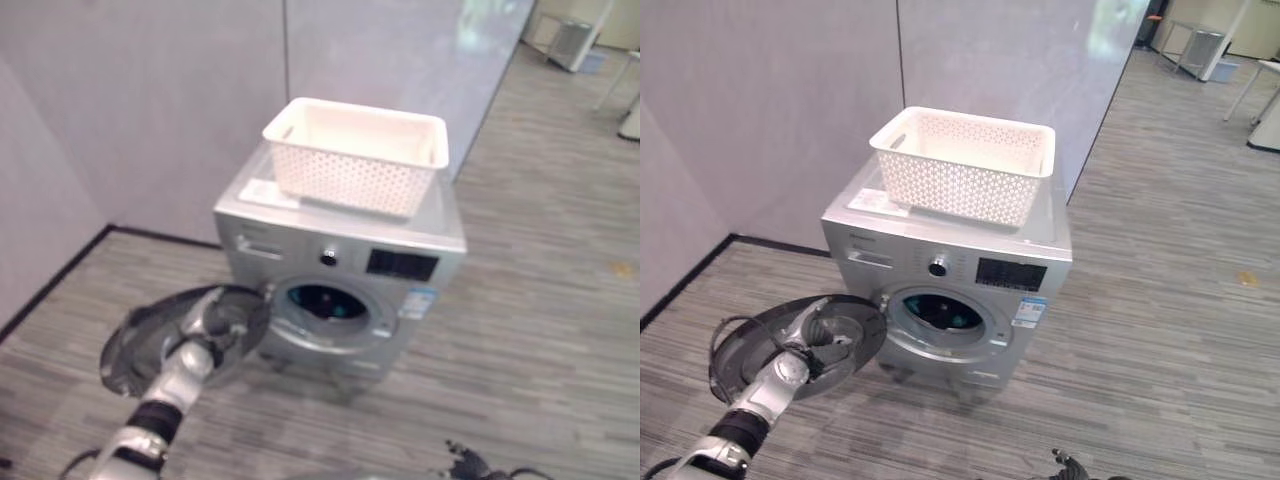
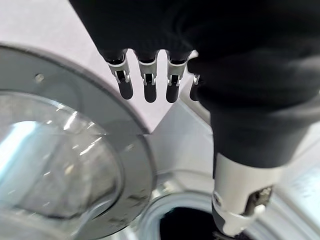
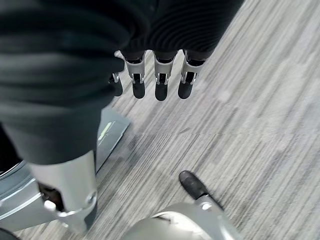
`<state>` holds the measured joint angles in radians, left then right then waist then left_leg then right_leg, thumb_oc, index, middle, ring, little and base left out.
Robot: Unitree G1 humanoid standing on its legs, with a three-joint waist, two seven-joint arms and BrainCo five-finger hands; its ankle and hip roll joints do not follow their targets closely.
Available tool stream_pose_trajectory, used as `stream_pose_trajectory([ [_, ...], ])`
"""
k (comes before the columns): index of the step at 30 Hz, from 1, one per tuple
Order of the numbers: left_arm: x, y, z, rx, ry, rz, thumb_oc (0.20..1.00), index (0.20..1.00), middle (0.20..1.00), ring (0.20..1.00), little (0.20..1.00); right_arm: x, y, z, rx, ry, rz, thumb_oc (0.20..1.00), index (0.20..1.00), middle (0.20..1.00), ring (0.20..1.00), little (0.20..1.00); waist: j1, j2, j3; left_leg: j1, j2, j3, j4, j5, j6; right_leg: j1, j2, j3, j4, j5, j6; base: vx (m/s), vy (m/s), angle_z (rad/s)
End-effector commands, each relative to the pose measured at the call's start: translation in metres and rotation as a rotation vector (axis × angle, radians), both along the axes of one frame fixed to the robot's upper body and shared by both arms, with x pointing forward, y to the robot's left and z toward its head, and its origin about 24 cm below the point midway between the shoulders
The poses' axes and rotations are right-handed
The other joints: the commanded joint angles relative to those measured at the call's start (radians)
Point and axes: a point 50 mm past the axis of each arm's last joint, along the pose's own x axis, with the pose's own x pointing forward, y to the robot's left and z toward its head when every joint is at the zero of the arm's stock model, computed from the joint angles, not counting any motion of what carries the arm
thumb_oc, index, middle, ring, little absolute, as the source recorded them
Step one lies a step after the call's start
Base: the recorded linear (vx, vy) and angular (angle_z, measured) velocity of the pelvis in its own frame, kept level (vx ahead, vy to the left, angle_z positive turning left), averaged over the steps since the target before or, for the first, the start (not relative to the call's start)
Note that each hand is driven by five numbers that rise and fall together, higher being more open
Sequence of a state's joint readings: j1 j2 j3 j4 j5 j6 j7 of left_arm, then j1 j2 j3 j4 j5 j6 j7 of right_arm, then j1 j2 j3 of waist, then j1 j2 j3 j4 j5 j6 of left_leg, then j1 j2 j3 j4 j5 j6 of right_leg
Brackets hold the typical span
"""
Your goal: Grab the laundry basket,head to the washer,open it,put in the laundry and shut it.
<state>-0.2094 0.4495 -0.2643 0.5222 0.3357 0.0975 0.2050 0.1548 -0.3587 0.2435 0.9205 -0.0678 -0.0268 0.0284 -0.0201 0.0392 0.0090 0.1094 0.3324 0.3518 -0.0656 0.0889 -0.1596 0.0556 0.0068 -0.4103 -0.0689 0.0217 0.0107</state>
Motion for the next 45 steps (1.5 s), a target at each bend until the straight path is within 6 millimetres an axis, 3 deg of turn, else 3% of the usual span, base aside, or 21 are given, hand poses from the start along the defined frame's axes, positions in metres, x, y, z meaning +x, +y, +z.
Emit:
stream_pose_trajectory([
  [1, 0.018, 0.013, 0.041, 0.073, -0.174, -0.014, 1.000, 1.000, 1.000, 1.000, 1.000, 0.011, 0.000, 0.002, -0.001, -0.028, 0.012, 1.000, 1.000, 1.000, 1.000, 1.000, 0.002, -0.018, 0.005, -0.034, 0.059, 0.011, 0.049, 0.255, -0.059, 0.016, -0.024, 0.001, 0.073, -0.102, 0.044, 0.00, 0.000, 0.00],
  [4, 0.019, 0.024, 0.068, 0.140, -0.302, 0.007, 1.000, 1.000, 1.000, 1.000, 1.000, 0.005, 0.007, -0.003, 0.012, 0.014, 0.038, 1.000, 1.000, 1.000, 1.000, 1.000, 0.012, -0.019, 0.003, -0.040, 0.048, 0.005, 0.054, 0.247, -0.061, 0.022, -0.036, -0.003, 0.069, -0.094, 0.052, 0.00, 0.009, 0.01],
  [5, 0.015, 0.036, 0.081, 0.174, -0.363, 0.042, 1.000, 1.000, 1.000, 1.000, 1.000, 0.001, 0.010, -0.006, 0.021, 0.037, 0.044, 1.000, 1.000, 1.000, 1.000, 1.000, 0.019, -0.019, 0.001, -0.044, 0.043, 0.003, 0.058, 0.242, -0.061, 0.024, -0.042, -0.008, 0.065, -0.089, 0.055, 0.01, 0.031, 0.02],
  [7, 0.008, 0.056, 0.088, 0.221, -0.386, 0.121, 1.000, 1.000, 1.000, 1.000, 1.000, -0.003, 0.011, -0.007, 0.024, 0.056, 0.058, 1.000, 1.000, 1.000, 1.000, 1.000, 0.020, -0.021, -0.003, -0.045, 0.037, 0.007, 0.061, 0.232, -0.062, 0.030, -0.046, -0.007, 0.058, -0.084, 0.059, 0.01, 0.017, 0.00],
  [8, 0.008, 0.057, 0.088, 0.222, -0.385, 0.122, 1.000, 1.000, 1.000, 1.000, 1.000, -0.003, 0.011, -0.007, 0.024, 0.056, 0.059, 1.000, 1.000, 1.000, 1.000, 1.000, 0.019, -0.021, -0.003, -0.045, 0.037, 0.007, 0.061, 0.232, -0.062, 0.030, -0.046, -0.007, 0.057, -0.083, 0.059, 0.00, 0.000, 0.00],
  [10, 0.006, 0.085, 0.089, 0.278, -0.342, 0.234, 1.000, 1.000, 1.000, 1.000, 1.000, 0.000, 0.005, -0.005, 0.014, 0.052, 0.062, 1.000, 1.000, 1.000, 1.000, 1.000, 0.012, -0.023, -0.005, -0.045, 0.035, 0.016, 0.054, 0.219, -0.061, 0.028, -0.049, -0.002, 0.053, -0.078, 0.063, 0.01, 0.037, -0.03],
  [12, 0.005, 0.093, 0.088, 0.290, -0.321, 0.268, 1.000, 1.000, 1.000, 1.000, 1.000, 0.002, 0.003, -0.004, 0.011, 0.050, 0.062, 1.000, 1.000, 1.000, 1.000, 1.000, 0.010, -0.023, -0.005, -0.044, 0.034, 0.019, 0.049, 0.215, -0.060, 0.027, -0.050, -0.001, 0.052, -0.076, 0.065, 0.01, 0.034, -0.06],
  [13, 0.001, 0.110, 0.084, 0.285, -0.268, 0.338, 1.000, 1.000, 1.000, 1.000, 1.000, 0.004, -0.002, -0.001, 0.004, 0.042, 0.062, 1.000, 1.000, 1.000, 1.000, 1.000, 0.006, -0.024, -0.006, -0.041, 0.032, 0.026, 0.038, 0.206, -0.059, 0.023, -0.051, 0.000, 0.050, -0.072, 0.067, 0.00, 0.033, -0.05],
  [15, -0.001, 0.117, 0.082, 0.279, -0.250, 0.368, 1.000, 1.000, 1.000, 1.000, 1.000, 0.006, -0.004, 0.001, 0.002, 0.033, 0.064, 1.000, 1.000, 1.000, 1.000, 1.000, 0.005, -0.025, -0.006, -0.038, 0.031, 0.031, 0.029, 0.204, -0.058, 0.021, -0.051, 0.001, 0.049, -0.069, 0.069, 0.00, 0.032, -0.03],
  [16, -0.006, 0.132, 0.081, 0.293, -0.206, 0.421, 1.000, 1.000, 1.000, 1.000, 1.000, 0.007, -0.008, 0.004, 0.000, 0.022, 0.066, 1.000, 1.000, 1.000, 1.000, 1.000, -0.001, -0.027, -0.006, -0.036, 0.030, 0.039, 0.020, 0.197, -0.057, 0.019, -0.050, 0.005, 0.046, -0.066, 0.071, 0.07, 0.032, -0.01],
  [20, -0.010, 0.151, 0.077, 0.275, -0.132, 0.486, 1.000, 1.000, 1.000, 1.000, 1.000, 0.005, -0.017, 0.008, -0.017, 0.018, 0.070, 1.000, 1.000, 1.000, 1.000, 1.000, -0.012, -0.033, -0.006, -0.023, 0.030, 0.035, -0.006, 0.178, -0.068, 0.018, -0.043, 0.024, 0.043, -0.077, 0.081, 0.03, 0.019, -0.01],
  [28, 0.004, 0.160, 0.074, 0.274, -0.024, 0.489, 1.000, 1.000, 1.000, 1.000, 1.000, 0.007, -0.021, 0.012, -0.027, -0.002, 0.085, 1.000, 1.000, 1.000, 1.000, 1.000, -0.028, -0.050, 0.005, -0.054, 0.045, 0.040, -0.013, 0.159, -0.064, -0.016, -0.031, 0.018, 0.040, -0.065, 0.087, -0.03, 0.006, -0.01],
  [35, 0.012, 0.155, 0.057, 0.204, 0.125, 0.501, 1.000, 1.000, 1.000, 1.000, 1.000, 0.027, -0.018, 0.021, -0.018, -0.084, 0.116, 1.000, 1.000, 1.000, 1.000, 1.000, -0.049, -0.068, 0.020, -0.102, 0.059, 0.031, -0.018, 0.158, -0.061, -0.060, -0.019, 0.017, 0.042, -0.057, 0.090, -0.04, -0.010, -0.01],
  [45, -0.009, 0.131, 0.004, 0.190, 0.384, 0.396, 1.000, 1.000, 1.000, 1.000, 1.000, 0.052, -0.017, 0.032, -0.041, -0.156, 0.183, 1.000, 1.000, 1.000, 1.000, 1.000, -0.065, -0.062, 0.026, -0.108, 0.062, 0.044, -0.018, 0.163, -0.058, -0.072, -0.012, 0.042, 0.043, -0.055, 0.086, 0.00, 0.003, -0.01],
])
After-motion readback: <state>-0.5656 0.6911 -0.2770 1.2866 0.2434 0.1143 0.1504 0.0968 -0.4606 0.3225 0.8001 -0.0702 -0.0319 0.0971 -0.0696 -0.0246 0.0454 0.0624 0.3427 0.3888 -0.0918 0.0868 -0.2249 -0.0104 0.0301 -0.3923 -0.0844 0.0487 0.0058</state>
